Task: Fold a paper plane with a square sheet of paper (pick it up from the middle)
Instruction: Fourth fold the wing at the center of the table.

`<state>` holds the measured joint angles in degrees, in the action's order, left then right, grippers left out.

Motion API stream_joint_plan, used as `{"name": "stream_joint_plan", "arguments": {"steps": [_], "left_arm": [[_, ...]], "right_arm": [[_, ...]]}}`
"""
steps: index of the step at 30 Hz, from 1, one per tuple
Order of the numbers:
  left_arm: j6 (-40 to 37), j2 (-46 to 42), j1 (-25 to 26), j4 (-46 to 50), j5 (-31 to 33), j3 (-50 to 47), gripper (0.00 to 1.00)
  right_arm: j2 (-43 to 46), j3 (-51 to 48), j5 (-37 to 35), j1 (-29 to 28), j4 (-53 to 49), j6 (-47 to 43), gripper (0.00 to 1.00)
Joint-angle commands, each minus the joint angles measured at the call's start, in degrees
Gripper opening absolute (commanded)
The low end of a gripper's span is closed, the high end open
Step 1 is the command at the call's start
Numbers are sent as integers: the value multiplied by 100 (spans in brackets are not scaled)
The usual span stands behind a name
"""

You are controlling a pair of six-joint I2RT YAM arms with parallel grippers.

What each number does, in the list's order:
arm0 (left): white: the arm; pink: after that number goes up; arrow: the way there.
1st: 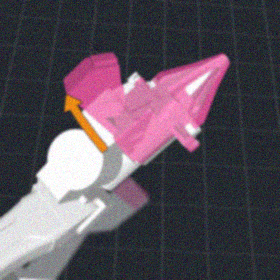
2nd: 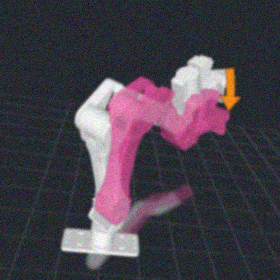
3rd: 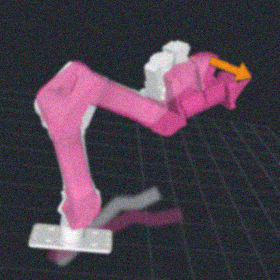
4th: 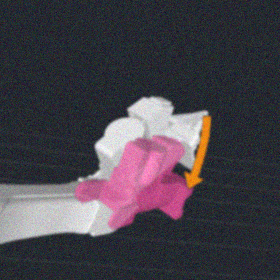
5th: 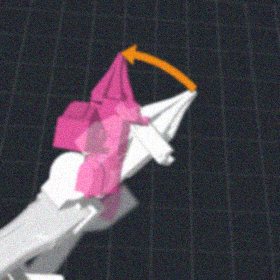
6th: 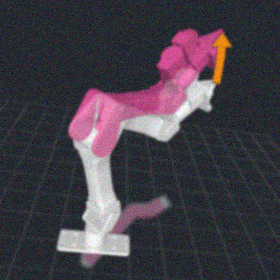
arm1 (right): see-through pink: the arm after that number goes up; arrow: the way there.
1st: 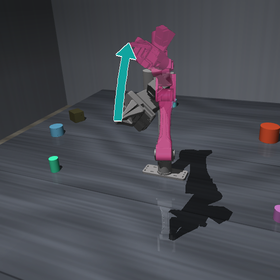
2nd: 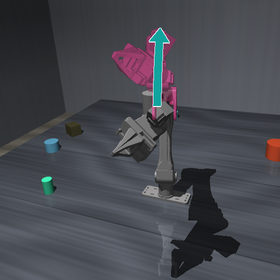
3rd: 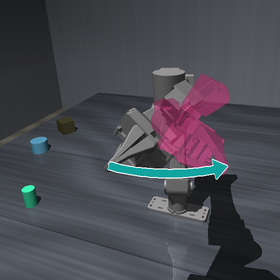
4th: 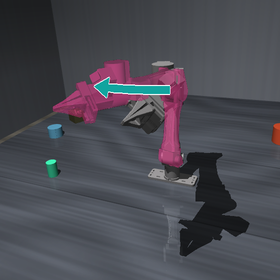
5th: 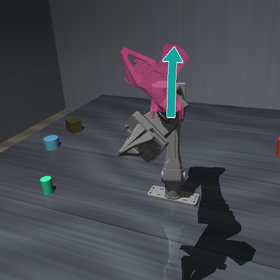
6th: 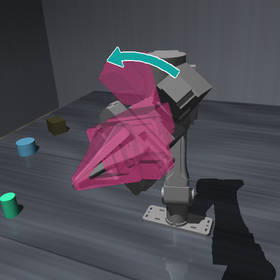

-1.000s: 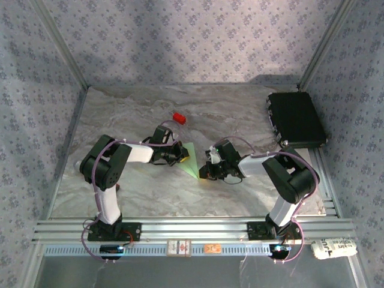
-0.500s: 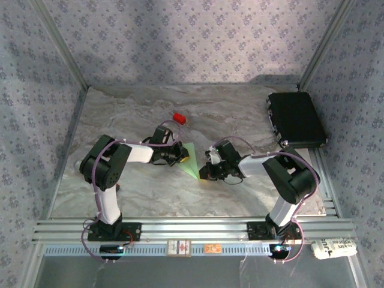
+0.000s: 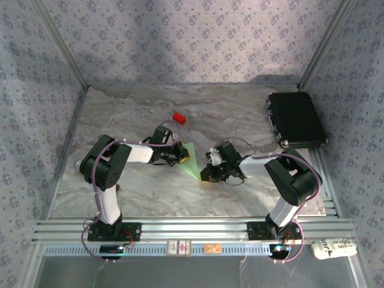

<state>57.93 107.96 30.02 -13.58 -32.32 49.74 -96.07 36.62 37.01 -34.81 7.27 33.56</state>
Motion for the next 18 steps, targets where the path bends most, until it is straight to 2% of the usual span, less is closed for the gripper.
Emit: {"name": "stream_joint_plan", "arguments": {"steps": [1, 10, 18], "left_arm": [[-63, 146, -83, 280, 292, -150, 5], [-63, 146, -76, 269, 305, -153, 5], [-63, 155, -77, 260, 298, -164, 5]], "right_arm": [[-164, -165, 39, -70, -934, -114, 2], [-21, -195, -34, -79, -1113, -166, 6], [-41, -190, 15, -83, -1137, -199, 5]]}}
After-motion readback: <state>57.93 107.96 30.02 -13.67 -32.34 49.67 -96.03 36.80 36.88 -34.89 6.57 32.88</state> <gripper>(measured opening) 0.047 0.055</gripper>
